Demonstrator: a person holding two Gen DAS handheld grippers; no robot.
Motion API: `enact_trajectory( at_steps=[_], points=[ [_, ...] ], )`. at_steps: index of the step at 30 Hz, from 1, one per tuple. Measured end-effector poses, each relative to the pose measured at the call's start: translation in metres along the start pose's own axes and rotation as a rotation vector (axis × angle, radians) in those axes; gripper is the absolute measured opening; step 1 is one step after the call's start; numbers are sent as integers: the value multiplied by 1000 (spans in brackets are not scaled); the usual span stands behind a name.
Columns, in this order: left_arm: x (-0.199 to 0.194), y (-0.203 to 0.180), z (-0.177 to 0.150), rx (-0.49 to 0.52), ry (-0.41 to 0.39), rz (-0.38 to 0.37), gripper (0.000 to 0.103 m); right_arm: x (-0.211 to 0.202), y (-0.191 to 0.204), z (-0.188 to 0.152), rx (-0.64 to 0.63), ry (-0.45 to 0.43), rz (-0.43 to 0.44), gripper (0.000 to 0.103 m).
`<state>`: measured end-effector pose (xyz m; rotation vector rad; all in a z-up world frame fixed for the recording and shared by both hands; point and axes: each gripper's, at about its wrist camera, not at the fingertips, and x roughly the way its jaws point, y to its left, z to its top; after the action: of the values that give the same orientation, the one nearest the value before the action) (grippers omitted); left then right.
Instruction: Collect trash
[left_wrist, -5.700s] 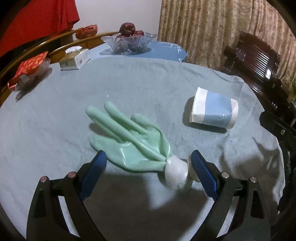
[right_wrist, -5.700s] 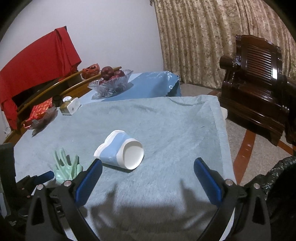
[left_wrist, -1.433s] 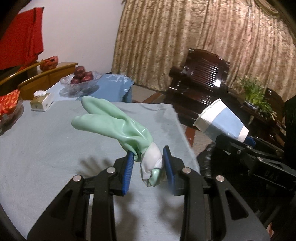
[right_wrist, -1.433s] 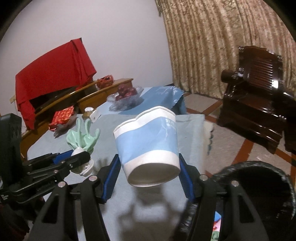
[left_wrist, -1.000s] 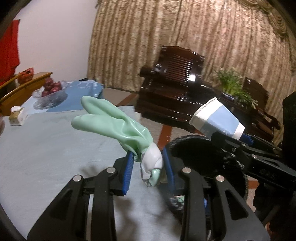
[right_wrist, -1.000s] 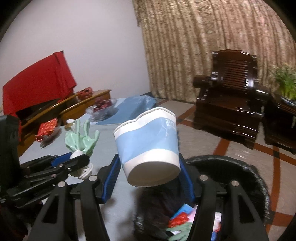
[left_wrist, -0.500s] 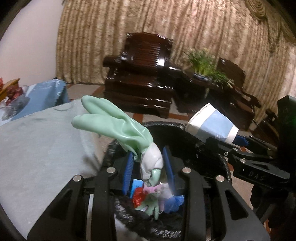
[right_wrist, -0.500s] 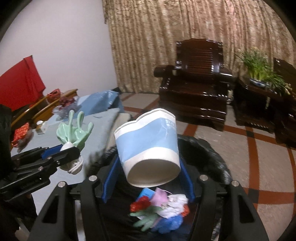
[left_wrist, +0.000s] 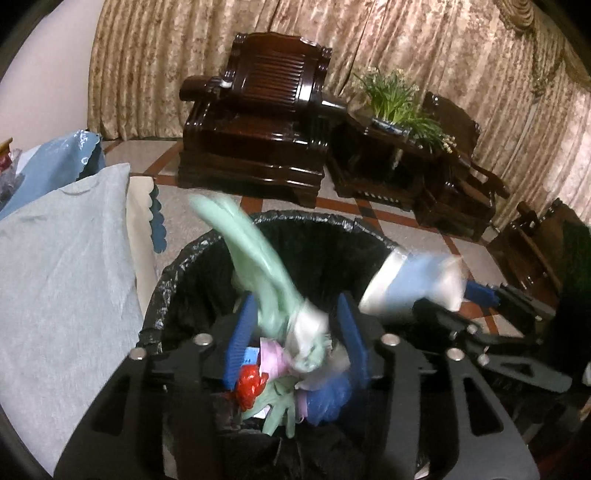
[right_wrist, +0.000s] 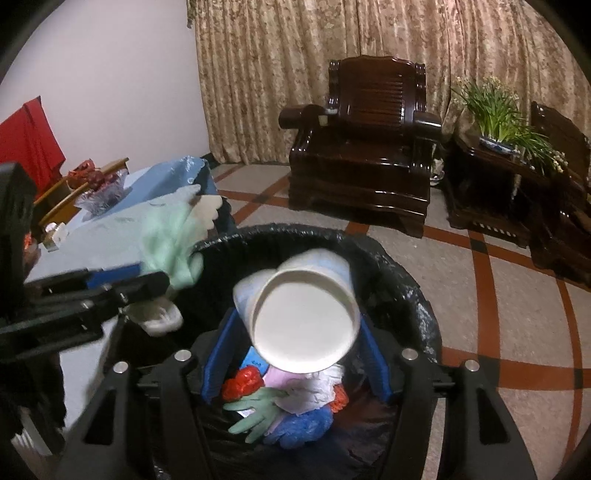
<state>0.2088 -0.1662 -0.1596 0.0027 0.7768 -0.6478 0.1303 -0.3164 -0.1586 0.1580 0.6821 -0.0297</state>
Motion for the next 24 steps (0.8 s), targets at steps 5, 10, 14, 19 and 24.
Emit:
enact_trajectory(
  at_steps=[5, 10, 14, 19, 24],
  points=[
    [-12, 9, 3, -11, -26, 15, 67, -1, 1, -2, -5, 2, -17, 81],
    [-36, 22, 5, -29, -64, 72, 82, -9, 4, 1, -8, -21, -32, 95],
    [-61, 30, 7, -39, -95, 119, 87, -16, 12, 3, -19, -28, -14, 97],
    [-98, 40, 1, -65, -121, 181, 91, -31, 34, 6, -51, -42, 31, 97],
    [-132, 40, -14, -87, -136, 247, 93, -51, 57, 9, -58, -73, 69, 97]
  ],
)
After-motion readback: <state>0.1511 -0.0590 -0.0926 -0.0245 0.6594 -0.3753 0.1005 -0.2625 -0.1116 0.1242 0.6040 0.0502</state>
